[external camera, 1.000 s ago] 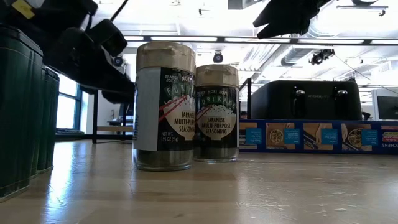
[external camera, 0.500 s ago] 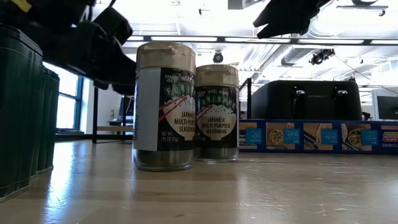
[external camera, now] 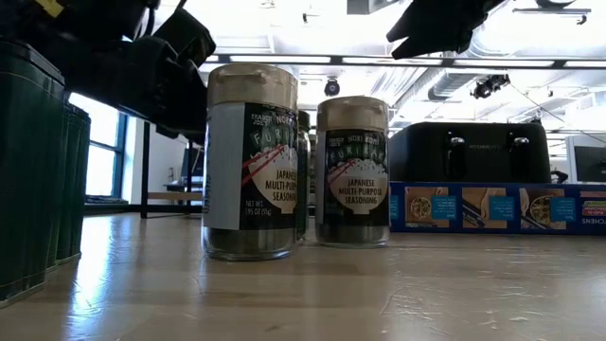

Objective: Shelf spices
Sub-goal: Put the top green seasoning bottle on the shelf aligned with the other green seasoning bottle

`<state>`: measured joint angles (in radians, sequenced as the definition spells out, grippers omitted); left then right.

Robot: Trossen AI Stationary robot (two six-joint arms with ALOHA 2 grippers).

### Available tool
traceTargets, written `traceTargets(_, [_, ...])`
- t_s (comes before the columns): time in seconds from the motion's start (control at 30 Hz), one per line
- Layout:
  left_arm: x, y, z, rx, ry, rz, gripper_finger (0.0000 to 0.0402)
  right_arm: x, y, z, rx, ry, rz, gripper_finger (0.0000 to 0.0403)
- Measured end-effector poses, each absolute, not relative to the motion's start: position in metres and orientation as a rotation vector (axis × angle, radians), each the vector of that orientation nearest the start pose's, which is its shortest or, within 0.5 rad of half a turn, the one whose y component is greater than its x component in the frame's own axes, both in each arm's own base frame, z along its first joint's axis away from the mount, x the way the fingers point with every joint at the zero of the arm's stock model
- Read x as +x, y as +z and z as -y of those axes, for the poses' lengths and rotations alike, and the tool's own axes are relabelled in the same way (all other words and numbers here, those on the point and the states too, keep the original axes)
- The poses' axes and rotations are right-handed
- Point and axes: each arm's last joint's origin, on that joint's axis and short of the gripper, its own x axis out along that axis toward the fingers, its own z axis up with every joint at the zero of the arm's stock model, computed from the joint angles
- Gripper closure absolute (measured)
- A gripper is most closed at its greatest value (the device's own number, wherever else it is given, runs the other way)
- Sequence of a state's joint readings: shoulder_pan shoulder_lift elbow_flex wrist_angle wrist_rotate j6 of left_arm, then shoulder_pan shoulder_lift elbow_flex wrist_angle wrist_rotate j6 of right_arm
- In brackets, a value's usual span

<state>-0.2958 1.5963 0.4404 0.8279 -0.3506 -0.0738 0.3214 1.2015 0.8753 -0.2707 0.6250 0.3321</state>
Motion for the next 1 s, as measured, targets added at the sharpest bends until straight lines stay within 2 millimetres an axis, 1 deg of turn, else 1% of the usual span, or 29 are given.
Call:
traceTargets(0.17, [0.262, 0.137, 0.068, 0.011, 0.049, -0.309, 0.0201, 0.244, 0.277, -0.063, 0.049, -0.377, -0.475, 0.0160])
traceTargets(0.27, [0.262, 0.139, 0.068, 0.009, 0.050, -0.307, 0.0203, 0.244, 0.277, -0.063, 0.049, -0.377, -0.475, 0.0160])
traceTargets(0.33, [0.261, 0.143, 0.067, 0.018, 0.047, -0.292, 0.0203, 0.244, 0.277, -0.063, 0.049, -0.377, -0.475, 0.0160])
traceTargets(0.4, [0.259, 0.154, 0.065, 0.022, 0.048, -0.252, 0.0203, 0.244, 0.277, -0.063, 0.050, -0.377, -0.474, 0.0160])
traceTargets(0.47, [0.256, 0.169, 0.057, 0.029, 0.066, -0.223, 0.0203, 0.244, 0.277, -0.063, 0.050, -0.377, -0.474, 0.0160])
traceTargets(0.57, [0.246, 0.187, 0.038, 0.071, 0.127, -0.236, 0.0203, 0.244, 0.277, -0.063, 0.050, -0.376, -0.474, 0.0160])
traceTargets(0.73, [0.229, 0.213, -0.003, 0.129, 0.262, -0.257, 0.0203, 0.244, 0.277, -0.063, 0.046, -0.376, -0.474, 0.0160])
traceTargets(0.87, [0.230, 0.228, -0.039, 0.146, 0.305, -0.315, 0.0203, 0.244, 0.277, -0.063, 0.033, -0.372, -0.477, 0.0160])
traceTargets(1.0, [0.234, 0.233, -0.072, 0.174, 0.323, -0.384, 0.0203, 0.244, 0.277, -0.063, 0.034, -0.372, -0.474, 0.0160])
